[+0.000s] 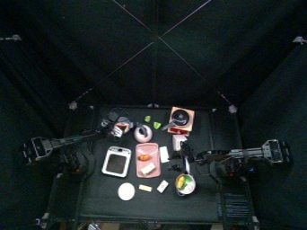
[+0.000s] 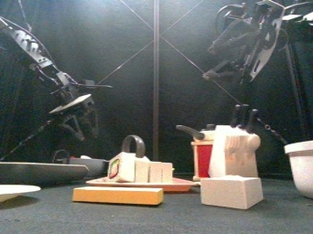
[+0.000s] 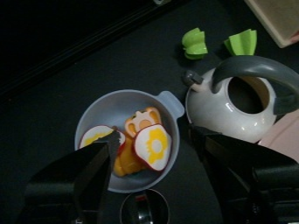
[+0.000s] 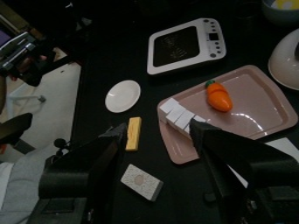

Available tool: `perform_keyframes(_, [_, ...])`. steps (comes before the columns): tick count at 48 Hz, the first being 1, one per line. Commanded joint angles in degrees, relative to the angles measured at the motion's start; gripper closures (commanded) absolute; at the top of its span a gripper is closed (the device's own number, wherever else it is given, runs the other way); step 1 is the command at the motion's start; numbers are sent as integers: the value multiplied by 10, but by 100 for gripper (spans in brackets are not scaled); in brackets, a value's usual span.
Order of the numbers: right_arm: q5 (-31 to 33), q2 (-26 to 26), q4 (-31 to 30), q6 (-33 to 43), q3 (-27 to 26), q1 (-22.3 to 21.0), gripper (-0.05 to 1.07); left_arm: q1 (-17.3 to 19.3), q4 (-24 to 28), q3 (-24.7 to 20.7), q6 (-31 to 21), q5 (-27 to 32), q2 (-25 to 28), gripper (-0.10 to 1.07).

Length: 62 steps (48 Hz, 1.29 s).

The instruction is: Grab carrot

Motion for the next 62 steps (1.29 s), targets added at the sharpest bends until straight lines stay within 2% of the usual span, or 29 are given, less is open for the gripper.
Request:
perform_keyframes(1, [-2, -4, 2, -1, -9, -3, 11, -14, 0, -11, 2, -4, -9, 1])
perform_keyframes(8, [-3, -4, 2, -1, -9, -3, 12, -64, 0, -9, 1, -15, -21, 1])
perform_keyframes(17, [-3, -4, 13, 0, -7, -2, 11, -159, -3, -8, -3, -47, -24, 1])
perform_keyframes(30, [-2, -4, 9, -2, -5, 3, 12, -236, -2, -4, -3, -78, 5, 1])
perform_keyframes(36, [-2, -2, 9, -1, -4, 3, 12, -255, -1, -12, 0, -91, 40, 1])
perform_keyframes(41, [-3, -1, 9, -2, -5, 4, 12, -258, 3, -31, 9, -91, 66, 1])
perform_keyframes(52, [-2, -1, -2, -2, 2, 6, 12, -273, 69, -72, 61, -92, 145, 1])
perform_keyframes(62, [-3, -2, -3, -1, 3, 6, 11, -274, 68, -113, 76, -92, 204, 1])
